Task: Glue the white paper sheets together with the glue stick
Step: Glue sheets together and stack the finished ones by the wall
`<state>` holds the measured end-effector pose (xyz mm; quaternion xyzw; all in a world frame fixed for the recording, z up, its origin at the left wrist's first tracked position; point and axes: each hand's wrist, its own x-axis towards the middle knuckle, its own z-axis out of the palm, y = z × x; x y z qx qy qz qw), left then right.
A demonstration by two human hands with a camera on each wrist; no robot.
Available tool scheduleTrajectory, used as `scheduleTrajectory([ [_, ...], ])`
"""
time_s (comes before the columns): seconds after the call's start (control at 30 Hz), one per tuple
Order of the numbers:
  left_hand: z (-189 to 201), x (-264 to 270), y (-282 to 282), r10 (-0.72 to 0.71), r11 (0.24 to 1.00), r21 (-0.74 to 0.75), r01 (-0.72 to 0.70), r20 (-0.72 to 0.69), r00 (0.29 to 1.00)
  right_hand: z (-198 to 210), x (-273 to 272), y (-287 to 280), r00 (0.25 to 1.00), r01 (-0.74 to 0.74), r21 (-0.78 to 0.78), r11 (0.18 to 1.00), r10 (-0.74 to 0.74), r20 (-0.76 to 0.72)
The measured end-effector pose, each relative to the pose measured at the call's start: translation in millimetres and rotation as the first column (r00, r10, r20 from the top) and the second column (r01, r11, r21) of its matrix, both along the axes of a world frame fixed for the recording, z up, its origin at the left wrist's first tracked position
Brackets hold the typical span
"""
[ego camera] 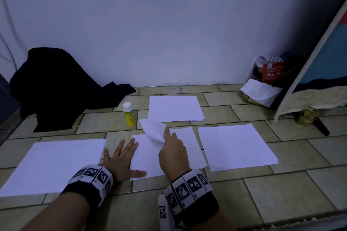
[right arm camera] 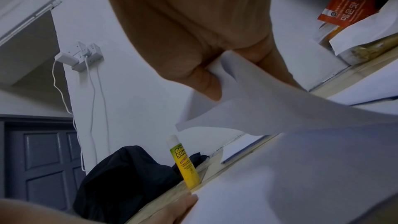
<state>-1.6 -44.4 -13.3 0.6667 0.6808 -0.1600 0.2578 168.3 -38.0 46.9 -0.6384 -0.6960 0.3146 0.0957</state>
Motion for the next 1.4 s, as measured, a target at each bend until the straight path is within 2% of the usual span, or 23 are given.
scheduleTrajectory([
  [1.0,0.7,-4.5,1.3,-0.027,1.000,0.004,0.026,0.065,0.998,-4.0,-4.5,3.3,1.000,-0.012,0.010,1.000,0.012,-0.028],
  [1.4,0.7,-1.7,-0.2,-0.009,1.000,0.000,0.009,0.028,1.000,-7.1,-8.3,3.1,0.999,-0.011,-0.003,1.000,0.011,-0.034],
])
